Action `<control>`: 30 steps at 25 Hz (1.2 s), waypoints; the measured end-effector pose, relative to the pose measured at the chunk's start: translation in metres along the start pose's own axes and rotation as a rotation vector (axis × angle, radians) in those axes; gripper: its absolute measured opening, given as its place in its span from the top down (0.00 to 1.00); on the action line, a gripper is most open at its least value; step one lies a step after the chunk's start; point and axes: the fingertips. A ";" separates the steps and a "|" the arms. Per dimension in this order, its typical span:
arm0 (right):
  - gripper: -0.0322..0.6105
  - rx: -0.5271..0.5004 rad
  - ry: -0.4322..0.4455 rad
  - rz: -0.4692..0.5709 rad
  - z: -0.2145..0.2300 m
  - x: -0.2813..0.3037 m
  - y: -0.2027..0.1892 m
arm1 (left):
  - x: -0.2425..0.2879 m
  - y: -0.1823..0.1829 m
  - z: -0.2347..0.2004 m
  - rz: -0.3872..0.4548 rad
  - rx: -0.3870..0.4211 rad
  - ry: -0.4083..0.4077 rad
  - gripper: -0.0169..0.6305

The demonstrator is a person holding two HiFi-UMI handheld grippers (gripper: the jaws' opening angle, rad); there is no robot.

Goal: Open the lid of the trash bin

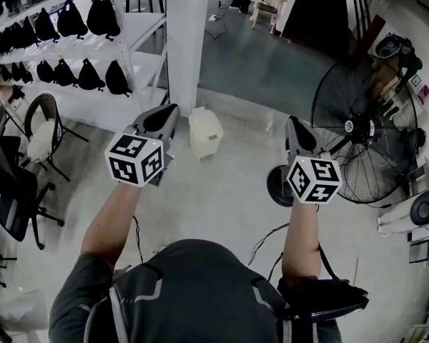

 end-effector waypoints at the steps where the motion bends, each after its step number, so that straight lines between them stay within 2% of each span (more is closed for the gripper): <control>1: 0.91 0.004 0.001 -0.001 0.003 -0.001 -0.001 | 0.000 0.000 0.002 0.002 0.000 0.005 0.96; 9: 0.91 0.011 0.013 -0.007 0.011 -0.005 -0.003 | 0.001 0.000 0.005 -0.001 -0.028 0.028 0.96; 13: 0.91 -0.001 -0.015 -0.016 0.023 -0.012 -0.006 | 0.003 -0.002 0.013 -0.005 -0.029 0.038 0.96; 18: 0.91 0.028 0.002 0.024 0.037 -0.021 -0.009 | 0.011 -0.003 0.030 -0.008 -0.006 0.050 0.96; 27: 0.91 0.072 0.052 0.021 0.070 -0.040 -0.034 | 0.035 -0.012 0.072 -0.029 0.024 0.066 0.96; 30: 0.91 0.071 0.076 0.025 0.081 -0.045 -0.043 | 0.042 -0.020 0.094 -0.058 0.074 0.050 0.96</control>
Point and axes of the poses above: the fingertips, and each gripper's own axes: x forward along the fingers, z to its right, y out of its top, and after that the axes turned 1 degree about z, right-handed
